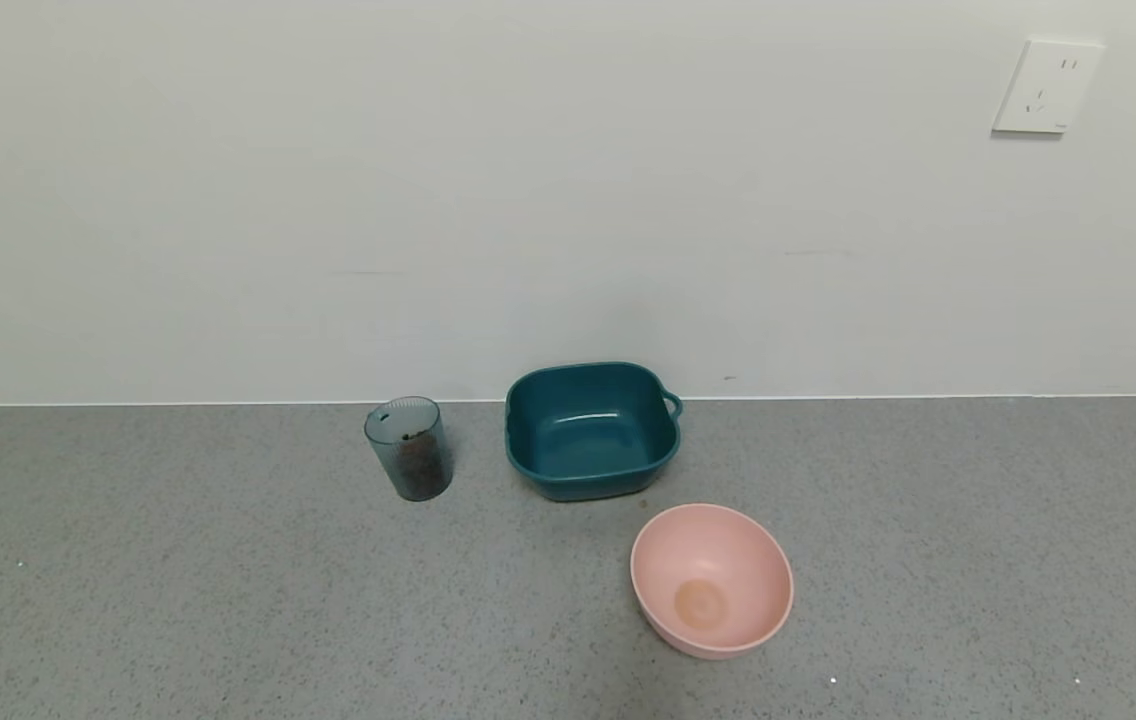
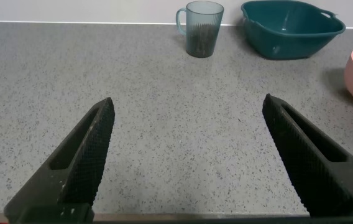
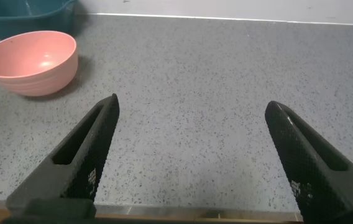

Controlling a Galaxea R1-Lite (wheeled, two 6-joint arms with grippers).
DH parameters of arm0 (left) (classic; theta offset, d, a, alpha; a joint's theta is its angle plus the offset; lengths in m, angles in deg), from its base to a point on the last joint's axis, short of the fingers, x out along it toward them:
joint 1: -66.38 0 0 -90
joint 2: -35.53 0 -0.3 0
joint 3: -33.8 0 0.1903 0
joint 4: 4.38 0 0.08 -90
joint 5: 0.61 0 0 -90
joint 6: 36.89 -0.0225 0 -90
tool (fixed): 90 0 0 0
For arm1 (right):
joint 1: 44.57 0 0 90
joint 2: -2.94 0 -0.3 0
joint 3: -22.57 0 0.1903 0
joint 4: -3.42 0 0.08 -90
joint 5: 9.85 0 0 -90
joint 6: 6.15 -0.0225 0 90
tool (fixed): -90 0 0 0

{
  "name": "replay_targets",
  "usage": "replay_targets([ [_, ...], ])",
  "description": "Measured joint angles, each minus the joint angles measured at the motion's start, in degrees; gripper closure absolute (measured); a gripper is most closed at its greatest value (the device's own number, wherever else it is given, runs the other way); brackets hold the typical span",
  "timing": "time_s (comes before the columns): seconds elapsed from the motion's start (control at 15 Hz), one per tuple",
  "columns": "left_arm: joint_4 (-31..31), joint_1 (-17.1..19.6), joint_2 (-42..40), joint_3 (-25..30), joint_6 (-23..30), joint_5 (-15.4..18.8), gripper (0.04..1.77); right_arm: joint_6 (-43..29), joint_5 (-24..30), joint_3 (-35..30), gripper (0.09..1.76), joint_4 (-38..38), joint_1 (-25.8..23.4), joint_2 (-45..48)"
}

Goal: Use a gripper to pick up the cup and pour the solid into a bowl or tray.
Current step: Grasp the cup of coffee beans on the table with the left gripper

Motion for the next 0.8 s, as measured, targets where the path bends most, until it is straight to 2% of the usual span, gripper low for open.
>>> replay_targets([
  [0.53,0.6,0.0,0.0,-0.3,0.0,0.0,0.09,-0.1,0.0,0.0,0.14,0.1,0.0,0.0],
  [0.67,1.2,0.0,0.4,-2.4,0.4,-0.2,0.09,-0.1,0.0,0.0,0.14,0.1,0.0,0.0],
  [0.8,2.8,0.0,1.7,-7.0,1.5,-0.6,0.09,-0.1,0.0,0.0,0.14,0.1,0.0,0.0],
])
